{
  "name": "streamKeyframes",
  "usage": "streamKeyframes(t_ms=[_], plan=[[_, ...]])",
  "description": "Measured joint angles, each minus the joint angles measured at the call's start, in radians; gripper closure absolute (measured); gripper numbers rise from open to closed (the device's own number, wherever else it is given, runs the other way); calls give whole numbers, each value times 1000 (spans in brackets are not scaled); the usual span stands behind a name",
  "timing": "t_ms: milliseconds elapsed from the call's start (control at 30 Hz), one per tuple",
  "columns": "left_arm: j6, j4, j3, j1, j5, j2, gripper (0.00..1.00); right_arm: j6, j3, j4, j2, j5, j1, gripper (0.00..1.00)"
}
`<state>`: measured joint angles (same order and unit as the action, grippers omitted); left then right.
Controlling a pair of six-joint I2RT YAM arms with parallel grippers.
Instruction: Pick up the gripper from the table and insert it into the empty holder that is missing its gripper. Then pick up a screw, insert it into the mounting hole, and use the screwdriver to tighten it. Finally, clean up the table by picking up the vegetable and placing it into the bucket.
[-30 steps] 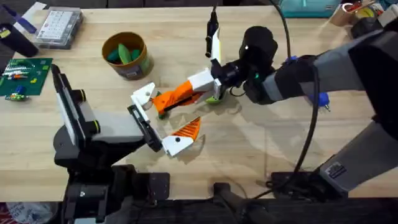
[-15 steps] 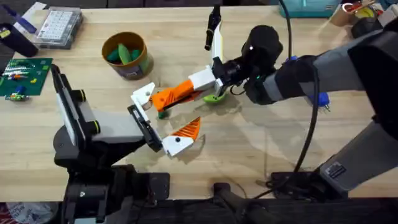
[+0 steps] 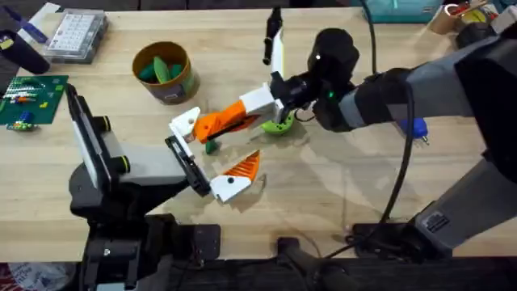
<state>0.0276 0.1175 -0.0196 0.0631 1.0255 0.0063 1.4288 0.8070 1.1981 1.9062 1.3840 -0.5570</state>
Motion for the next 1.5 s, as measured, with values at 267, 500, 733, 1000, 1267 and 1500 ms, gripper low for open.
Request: streamKeyframes(t_ms=[267,500,733,1000,1267,1500], plan=[[-2,-1,0,2,-15,0,15,-59,45,-116,12,5,-13,982],[-5,-1,0,2,-16,0,15,-105,86,-207,12,11,-17,982],[-4,-3,0,3,-32,0,14,-224,180,-464,12,24,-22,982],[-5,-5,0,3,-46,0,13,-278,207,-518,21,4,-25,982],[-13,-4,0,3,-49,0,14,-282,217,-526,25,-33,-26,982],[-12,-5,0,3,-51,0,15,-298,217,-526,25,-29,-32,982]])
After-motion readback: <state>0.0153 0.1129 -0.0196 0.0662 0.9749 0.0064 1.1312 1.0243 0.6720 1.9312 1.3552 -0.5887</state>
